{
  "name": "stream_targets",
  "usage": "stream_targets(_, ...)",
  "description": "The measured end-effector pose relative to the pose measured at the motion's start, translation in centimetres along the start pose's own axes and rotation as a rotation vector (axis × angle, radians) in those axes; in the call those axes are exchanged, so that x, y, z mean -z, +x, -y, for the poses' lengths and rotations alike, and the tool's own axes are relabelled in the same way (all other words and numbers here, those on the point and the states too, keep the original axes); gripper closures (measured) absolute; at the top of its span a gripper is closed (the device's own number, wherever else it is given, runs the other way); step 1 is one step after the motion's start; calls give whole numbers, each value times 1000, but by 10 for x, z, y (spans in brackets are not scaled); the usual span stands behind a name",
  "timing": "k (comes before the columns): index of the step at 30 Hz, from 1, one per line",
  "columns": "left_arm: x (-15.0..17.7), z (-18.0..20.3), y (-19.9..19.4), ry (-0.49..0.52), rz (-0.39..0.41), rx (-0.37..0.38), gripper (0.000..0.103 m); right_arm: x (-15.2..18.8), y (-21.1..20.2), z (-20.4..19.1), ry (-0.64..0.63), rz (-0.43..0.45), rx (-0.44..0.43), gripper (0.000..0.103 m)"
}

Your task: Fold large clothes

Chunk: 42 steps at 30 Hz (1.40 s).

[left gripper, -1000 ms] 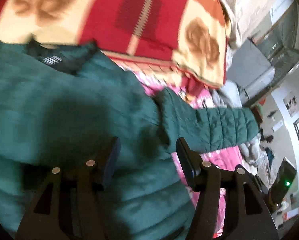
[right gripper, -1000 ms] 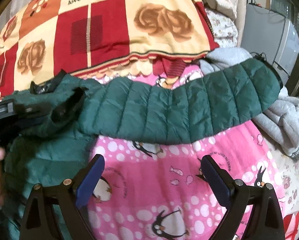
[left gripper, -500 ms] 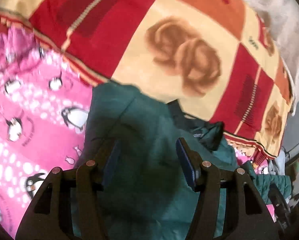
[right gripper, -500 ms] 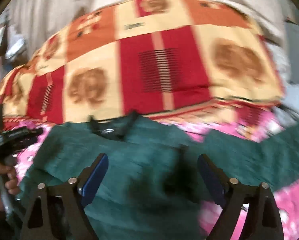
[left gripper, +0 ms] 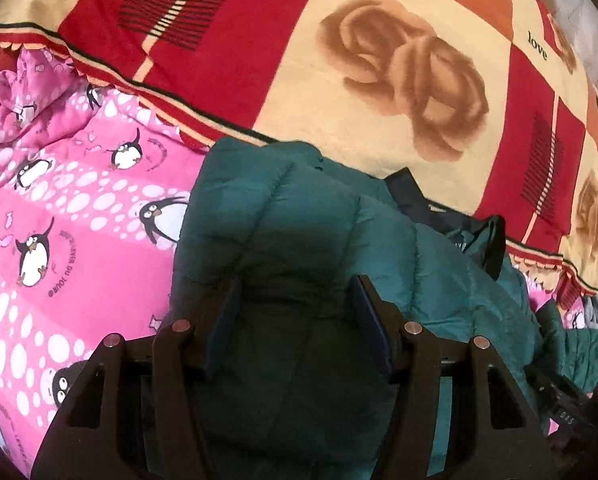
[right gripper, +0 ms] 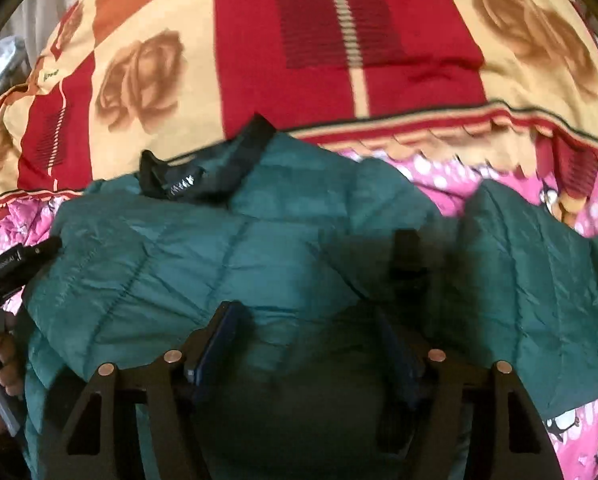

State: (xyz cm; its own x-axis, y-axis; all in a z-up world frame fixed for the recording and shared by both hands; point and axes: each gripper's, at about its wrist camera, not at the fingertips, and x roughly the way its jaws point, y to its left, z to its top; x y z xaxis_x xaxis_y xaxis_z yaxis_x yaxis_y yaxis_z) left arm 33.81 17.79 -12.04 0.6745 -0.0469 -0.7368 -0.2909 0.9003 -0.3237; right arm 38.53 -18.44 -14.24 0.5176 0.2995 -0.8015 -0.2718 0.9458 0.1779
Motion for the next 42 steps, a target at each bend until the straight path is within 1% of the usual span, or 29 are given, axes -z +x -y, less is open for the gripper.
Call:
stream_targets(3,1,4,-1,20,-12,-9,45,5,3,0,-14,-22,-7,36)
stream_targets(4,1,3,-5,13,0,-8,45,5,4,-1,-18,-25,-2,36)
stream_targets(7,-5,2,-29,-12,73,5,45,5,4,-1,-15,-36,-10,35)
stream_targets(9,-8,-2,-35,-25,96,-25,45,2,-1,0,-2,-41,-14,36)
stream_targets(10,-9,-9,-29,-48,66,-51,45,-1,-8,1,21,-25,-11,36)
stream_targets(11,-8,-15,-21,-64,31,-60,45,-2,-18,1,41,12,-3,36)
stream_targets(12,-5,-22,-9,-85,-27,-67,45,-5,-28,-3,42,60,0,36)
stream_targets(13,-4,-27,-1,-103,-56,-59,44,-8,-37,-10,20,112,-7,36)
stream_targets(14,-3,-29,0,-110,-58,-55,44,-9,-40,-15,0,134,-12,35)
stream_targets(15,-4,-30,0,-113,-57,-53,44,-10,-37,-23,-36,124,-16,31)
stream_targets(16,-3,-30,0,-112,-58,-52,43,-9,-28,-27,-59,81,-7,29)
stream_targets(17,-3,-30,0,-109,-60,-49,40,-5,-11,-29,-78,-1,18,28)
stream_targets(18,-3,-31,0,-108,-63,-52,39,2,5,-28,-87,-66,18,27)
stream_targets(21,-4,-35,-5,-123,-66,-56,39,-1,0,-22,-65,-52,-1,27)
stream_targets(24,-5,-36,-21,-125,-55,-65,39,-5,-26,-18,-29,44,1,27)
stream_targets(26,-2,-33,-41,-108,-25,-65,39,-8,-55,-12,0,133,2,27)
stream_targets(28,6,-29,-63,-91,3,-53,39,-3,-89,-4,43,226,37,27)
stream_targets(29,13,-26,-75,-82,20,-41,39,-1,-105,0,58,259,61,27)
stream_targets(31,31,-20,-96,-42,57,-12,39,5,-137,18,83,309,126,27)
stream_targets(32,40,-17,-104,-20,56,-16,39,8,-152,31,99,327,161,27)
stream_targets(33,48,-13,-111,-4,32,-29,39,15,-170,48,122,345,194,27)
stream_targets(35,60,-7,-125,26,39,11,39,33,-216,91,177,401,226,27)
stream_targets(36,65,-6,-132,37,49,17,39,43,-239,114,201,428,247,27)
stream_targets(38,72,-6,-142,52,67,0,39,51,-277,157,224,454,297,27)
stream_targets(39,74,-8,-143,51,67,-8,39,54,-291,179,231,451,317,27)
stream_targets(40,74,-10,-140,39,56,-18,39,56,-305,204,258,437,330,27)
stream_targets(41,74,-14,-138,29,45,-26,39,59,-314,221,286,435,325,27)
stream_targets(42,73,-16,-134,19,34,-37,39,62,-321,241,321,439,296,27)
